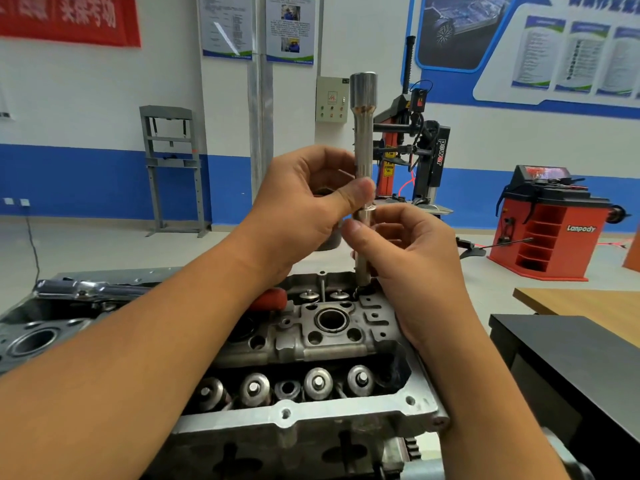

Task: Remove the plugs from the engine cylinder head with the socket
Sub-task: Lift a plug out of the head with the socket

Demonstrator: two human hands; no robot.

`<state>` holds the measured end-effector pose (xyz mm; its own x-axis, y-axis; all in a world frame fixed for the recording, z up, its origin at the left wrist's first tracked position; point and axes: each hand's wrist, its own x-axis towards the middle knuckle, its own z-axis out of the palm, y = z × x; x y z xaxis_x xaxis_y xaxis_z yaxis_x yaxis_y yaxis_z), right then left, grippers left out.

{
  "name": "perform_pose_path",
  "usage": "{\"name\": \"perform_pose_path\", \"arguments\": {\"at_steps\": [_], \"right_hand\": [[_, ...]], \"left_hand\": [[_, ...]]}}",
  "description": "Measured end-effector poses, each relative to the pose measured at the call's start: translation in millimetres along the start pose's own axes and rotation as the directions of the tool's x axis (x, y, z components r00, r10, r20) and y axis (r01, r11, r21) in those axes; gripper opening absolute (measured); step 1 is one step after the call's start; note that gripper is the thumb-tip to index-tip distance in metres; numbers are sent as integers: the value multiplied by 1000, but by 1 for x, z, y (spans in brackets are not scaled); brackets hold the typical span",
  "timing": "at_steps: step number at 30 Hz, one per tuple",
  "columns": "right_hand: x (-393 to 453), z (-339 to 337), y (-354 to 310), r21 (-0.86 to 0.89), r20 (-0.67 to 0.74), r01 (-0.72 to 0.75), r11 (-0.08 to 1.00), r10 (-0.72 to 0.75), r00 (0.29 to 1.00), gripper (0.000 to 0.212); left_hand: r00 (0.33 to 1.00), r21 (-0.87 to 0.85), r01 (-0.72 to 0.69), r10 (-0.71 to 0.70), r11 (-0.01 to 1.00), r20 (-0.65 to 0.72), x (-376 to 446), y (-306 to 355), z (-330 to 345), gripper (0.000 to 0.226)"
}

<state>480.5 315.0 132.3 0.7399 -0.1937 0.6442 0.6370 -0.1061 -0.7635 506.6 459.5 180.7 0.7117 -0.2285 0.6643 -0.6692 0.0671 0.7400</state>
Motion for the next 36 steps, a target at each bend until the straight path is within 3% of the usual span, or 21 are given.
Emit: {"name": "perform_pose_path", "arguments": {"at_steps": [2, 5, 7, 11, 13, 15, 18, 24, 27, 30, 32, 36], "right_hand": [[0, -2, 1, -16, -34, 16, 1000, -17, 999, 19], [0, -1, 2, -29, -11, 15, 999, -16, 1000, 10], [-1, 1, 1, -10, 15, 14, 1000, -13, 1000, 15], [0, 0, 1, -19, 1, 7, 1000, -7, 1000, 20], [0, -2, 2, -63, -33, 24, 998, -26, 999, 26], [0, -2, 3, -75, -38, 29, 997, -32, 999, 21], [0, -1, 2, -69, 19, 34, 997, -33, 999, 6], [0, 1, -1, -53, 17, 26, 998, -25, 1000, 15], [1, 0, 1, -60, -5, 27, 998, -28, 1000, 13], [1, 0, 0, -44, 76, 27, 999, -24, 997, 20], [1, 2, -2, -41, 126, 30, 999, -24, 992, 29], [1, 1, -1, -35, 22, 2, 999, -1, 1000, 26]], "left_hand": [[1000, 13, 4, -4, 1000, -17, 0, 0, 0, 30], [996, -63, 45, -40, 997, 73, -1, 1, 1, 18], [993, -68, 56, -49, 996, 103, -1, 0, 2, 20], [999, 3, 2, -2, 1000, 39, -2, 0, 3, 12], [1000, 61, -8, 10, 998, -24, -2, 0, 2, 24], [1000, 23, 11, -11, 1000, -24, -1, 0, 2, 30], [996, -70, 51, -46, 996, 72, -2, 2, 5, 18], [1000, 1, 13, -13, 1000, 13, -2, 2, 4, 14], [1000, -14, 15, -15, 1000, -26, -1, 0, 3, 27], [998, -44, 29, -27, 999, 62, -1, 0, 4, 15], [996, -19, 24, -22, 1000, 91, -1, -1, 4, 20], [1000, 16, -4, 4, 1000, 19, -1, 0, 2, 16]]}}
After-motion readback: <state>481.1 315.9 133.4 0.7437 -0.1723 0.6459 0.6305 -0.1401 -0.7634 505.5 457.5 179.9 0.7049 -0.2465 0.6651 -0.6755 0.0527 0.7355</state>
